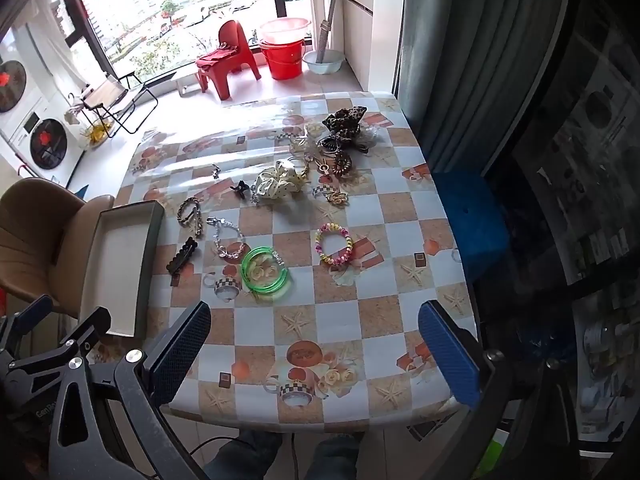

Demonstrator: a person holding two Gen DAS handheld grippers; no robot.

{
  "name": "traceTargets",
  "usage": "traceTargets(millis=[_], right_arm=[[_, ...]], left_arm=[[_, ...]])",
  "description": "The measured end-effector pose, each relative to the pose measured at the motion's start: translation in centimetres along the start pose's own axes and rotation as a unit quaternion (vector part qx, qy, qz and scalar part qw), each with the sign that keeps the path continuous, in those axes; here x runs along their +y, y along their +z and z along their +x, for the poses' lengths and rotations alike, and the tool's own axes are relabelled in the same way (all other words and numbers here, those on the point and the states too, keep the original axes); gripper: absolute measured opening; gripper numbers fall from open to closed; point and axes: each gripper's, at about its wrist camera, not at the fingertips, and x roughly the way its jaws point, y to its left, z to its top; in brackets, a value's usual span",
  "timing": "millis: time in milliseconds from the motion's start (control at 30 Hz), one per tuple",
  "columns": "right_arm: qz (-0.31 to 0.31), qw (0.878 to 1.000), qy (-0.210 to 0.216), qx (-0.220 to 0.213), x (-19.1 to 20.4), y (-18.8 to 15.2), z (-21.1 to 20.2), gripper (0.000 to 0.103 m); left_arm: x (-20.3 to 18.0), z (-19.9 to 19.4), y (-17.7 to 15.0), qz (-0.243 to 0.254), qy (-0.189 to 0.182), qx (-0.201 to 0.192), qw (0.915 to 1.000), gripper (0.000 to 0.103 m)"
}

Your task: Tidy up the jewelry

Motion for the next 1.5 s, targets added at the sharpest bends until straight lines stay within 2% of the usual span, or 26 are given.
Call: traceTargets(millis=[1500], right_arm=[[-0.013, 1.000, 0.003, -0.005, 0.87, 0.29, -0.33, 0.103]], left_arm=[[0.70, 0.04, -0.53, -0.005, 0.002, 0.002, 1.0000, 0.103]])
